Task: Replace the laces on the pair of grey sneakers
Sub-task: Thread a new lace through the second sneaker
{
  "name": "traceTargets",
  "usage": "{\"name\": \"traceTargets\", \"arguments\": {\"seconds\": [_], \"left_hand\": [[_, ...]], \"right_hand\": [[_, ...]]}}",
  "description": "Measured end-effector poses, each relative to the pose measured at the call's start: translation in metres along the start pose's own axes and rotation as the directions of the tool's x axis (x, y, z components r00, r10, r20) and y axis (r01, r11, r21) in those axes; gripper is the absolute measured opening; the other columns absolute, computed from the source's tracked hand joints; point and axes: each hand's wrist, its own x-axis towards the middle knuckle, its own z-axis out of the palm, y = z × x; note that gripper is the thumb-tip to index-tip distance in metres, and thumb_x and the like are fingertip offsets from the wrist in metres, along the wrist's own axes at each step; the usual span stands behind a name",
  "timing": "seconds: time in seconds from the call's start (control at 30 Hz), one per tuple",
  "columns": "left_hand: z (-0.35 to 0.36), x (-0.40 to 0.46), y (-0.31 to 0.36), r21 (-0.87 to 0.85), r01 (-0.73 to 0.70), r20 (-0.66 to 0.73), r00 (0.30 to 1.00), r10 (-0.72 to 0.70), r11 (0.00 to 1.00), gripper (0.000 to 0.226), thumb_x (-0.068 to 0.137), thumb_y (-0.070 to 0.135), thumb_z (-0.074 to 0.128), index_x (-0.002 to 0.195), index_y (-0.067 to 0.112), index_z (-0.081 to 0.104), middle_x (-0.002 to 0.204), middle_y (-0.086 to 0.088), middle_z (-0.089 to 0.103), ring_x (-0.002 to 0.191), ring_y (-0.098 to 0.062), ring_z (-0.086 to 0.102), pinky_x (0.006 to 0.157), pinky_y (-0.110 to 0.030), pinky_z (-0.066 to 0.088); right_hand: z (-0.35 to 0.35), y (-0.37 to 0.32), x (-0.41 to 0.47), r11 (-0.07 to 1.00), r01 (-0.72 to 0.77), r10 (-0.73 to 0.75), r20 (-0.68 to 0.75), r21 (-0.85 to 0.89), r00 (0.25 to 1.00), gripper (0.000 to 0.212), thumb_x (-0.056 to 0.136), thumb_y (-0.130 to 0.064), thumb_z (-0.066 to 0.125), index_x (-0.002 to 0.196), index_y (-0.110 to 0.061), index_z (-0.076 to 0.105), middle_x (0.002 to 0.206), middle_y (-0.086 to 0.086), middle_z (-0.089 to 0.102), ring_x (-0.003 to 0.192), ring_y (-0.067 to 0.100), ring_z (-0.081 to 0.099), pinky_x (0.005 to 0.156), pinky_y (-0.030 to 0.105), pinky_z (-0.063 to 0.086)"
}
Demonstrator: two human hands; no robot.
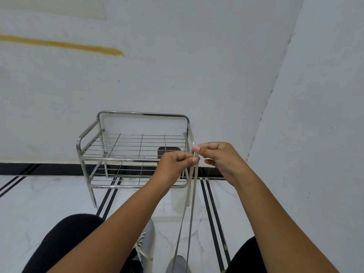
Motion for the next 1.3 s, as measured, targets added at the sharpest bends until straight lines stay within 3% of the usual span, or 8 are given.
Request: {"name": "traceTargets", "arguments": {"seconds": [0.3,0.6,0.8,0.9,0.97,1.07,1.17,1.3], "left_hand": [[0.0,-0.001,0.002,0.002,0.004,0.001,1.0,-0.004,1.0,0.014,0.084,0.021,0.071,0.094,0.013,0.076,0.093,-0.004,0.074,0.096,-0.016,0.069,0.094,-0.031,0.05],[0.001,-0.002,0.002,0.02,-0.004,-0.008,1.0,0.004,1.0,0.006,0.084,0.022,0.071,0.086,0.018,0.076,0.091,-0.002,0.074,0.096,-0.014,0.068,0.096,-0.033,0.05],[0.001,-0.001,0.001,0.01,-0.006,-0.027,1.0,0.006,1.0,0.009,0.084,0.02,0.071,0.089,0.015,0.076,0.093,-0.005,0.074,0.095,-0.017,0.068,0.095,-0.034,0.051],[0.0,0.0,-0.001,0.017,-0.006,-0.055,0.998,0.007,1.0,0.011,0.084,0.019,0.071,0.092,0.013,0.075,0.093,-0.006,0.074,0.095,-0.019,0.069,0.094,-0.034,0.052],[-0.002,0.0,-0.003,0.025,0.001,-0.089,0.996,0.002,1.0,0.013,0.085,0.019,0.071,0.095,0.012,0.075,0.092,-0.005,0.074,0.095,-0.019,0.069,0.09,-0.03,0.053],[-0.003,-0.001,-0.006,0.039,0.032,-0.111,0.993,-0.028,0.999,0.016,0.086,0.018,0.069,0.099,0.009,0.073,0.093,-0.004,0.074,0.089,-0.012,0.069,0.08,-0.02,0.051],[-0.005,0.0,-0.011,0.078,0.05,-0.12,0.992,-0.041,0.996,0.018,0.086,0.019,0.069,0.101,0.009,0.073,0.092,-0.001,0.073,0.085,-0.008,0.067,0.078,-0.018,0.052],[-0.016,-0.001,-0.035,0.235,0.084,-0.234,0.972,-0.028,0.968,0.013,0.088,0.024,0.068,0.095,0.015,0.074,0.087,0.006,0.07,0.087,-0.01,0.065,0.083,-0.026,0.048]], "right_hand": [[0.0,0.0,0.001,1.0,-0.01,0.01,-0.017,0.006,1.0,0.023,0.08,-0.027,0.075,0.097,-0.012,0.076,0.096,-0.003,0.075,0.099,0.009,0.066,0.083,0.024,0.046],[-0.008,-0.008,0.001,0.99,0.056,-0.028,-0.21,0.13,0.977,0.036,0.085,-0.047,0.065,0.097,-0.015,0.076,0.085,-0.004,0.055,0.076,0.011,0.049,0.075,0.026,0.05],[-0.006,0.001,-0.001,0.999,-0.006,0.005,-0.032,-0.044,0.999,0.037,0.083,-0.05,0.065,0.095,-0.017,0.077,0.081,-0.009,0.062,0.08,0.01,0.054,0.08,0.028,0.05],[-0.011,0.007,0.002,0.995,-0.089,0.091,0.05,-0.044,0.995,0.025,0.095,-0.035,0.056,0.102,-0.019,0.074,0.092,-0.004,0.064,0.086,0.012,0.058,0.084,0.031,0.051],[-0.016,0.014,0.003,0.973,-0.178,0.202,0.174,-0.144,0.964,0.023,0.096,-0.016,0.052,0.109,-0.019,0.071,0.104,-0.002,0.069,0.095,0.014,0.062,0.089,0.032,0.05],[-0.01,0.029,0.002,0.908,-0.219,0.331,0.29,-0.357,0.898,0.024,0.091,-0.02,0.063,0.115,-0.021,0.066,0.114,-0.001,0.069,0.106,0.015,0.064,0.089,0.031,0.05],[0.007,0.045,0.002,0.897,-0.191,0.285,0.189,-0.399,0.94,0.023,0.087,-0.029,0.07,0.105,-0.015,0.071,0.108,0.005,0.072,0.104,0.016,0.065,0.085,0.029,0.05],[0.012,0.071,0.012,0.895,-0.302,0.305,-0.045,-0.329,0.951,0.011,0.092,-0.011,0.058,0.087,-0.009,0.068,0.09,0.007,0.073,0.083,0.018,0.07,0.081,0.031,0.051]]}}
